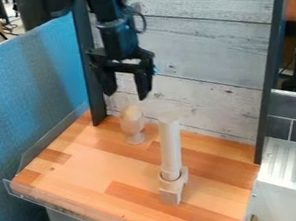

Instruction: Take the cylinder off of the circular block and put it on top side of the table

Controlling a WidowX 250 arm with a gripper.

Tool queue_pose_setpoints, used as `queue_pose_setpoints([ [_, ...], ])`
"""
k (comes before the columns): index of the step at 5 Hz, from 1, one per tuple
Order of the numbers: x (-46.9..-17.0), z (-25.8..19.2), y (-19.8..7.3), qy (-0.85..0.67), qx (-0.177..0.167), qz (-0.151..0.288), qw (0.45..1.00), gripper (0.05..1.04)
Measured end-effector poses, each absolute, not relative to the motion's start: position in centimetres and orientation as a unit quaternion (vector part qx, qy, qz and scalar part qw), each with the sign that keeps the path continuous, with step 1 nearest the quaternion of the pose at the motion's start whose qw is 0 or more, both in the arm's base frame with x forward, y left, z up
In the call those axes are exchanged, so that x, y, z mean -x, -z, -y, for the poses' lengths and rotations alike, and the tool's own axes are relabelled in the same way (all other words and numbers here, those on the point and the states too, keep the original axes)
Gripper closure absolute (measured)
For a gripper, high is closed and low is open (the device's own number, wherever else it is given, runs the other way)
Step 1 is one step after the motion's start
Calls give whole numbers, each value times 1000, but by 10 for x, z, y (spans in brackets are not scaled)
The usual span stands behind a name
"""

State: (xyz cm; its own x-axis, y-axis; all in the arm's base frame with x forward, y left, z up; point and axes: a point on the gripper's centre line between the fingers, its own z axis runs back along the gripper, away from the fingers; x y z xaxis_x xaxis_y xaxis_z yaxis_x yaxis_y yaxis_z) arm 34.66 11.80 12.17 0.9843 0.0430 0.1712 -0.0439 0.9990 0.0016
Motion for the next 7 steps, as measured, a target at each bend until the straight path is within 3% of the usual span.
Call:
queue_pose_setpoints([
  [1, -342, -108, -126, -6, -34, 83, 996, 85],
  [2, -338, -94, -123, 6, -43, 74, 996, 85],
  [7, -336, -58, -104, 13, -54, 41, 998, 85],
])
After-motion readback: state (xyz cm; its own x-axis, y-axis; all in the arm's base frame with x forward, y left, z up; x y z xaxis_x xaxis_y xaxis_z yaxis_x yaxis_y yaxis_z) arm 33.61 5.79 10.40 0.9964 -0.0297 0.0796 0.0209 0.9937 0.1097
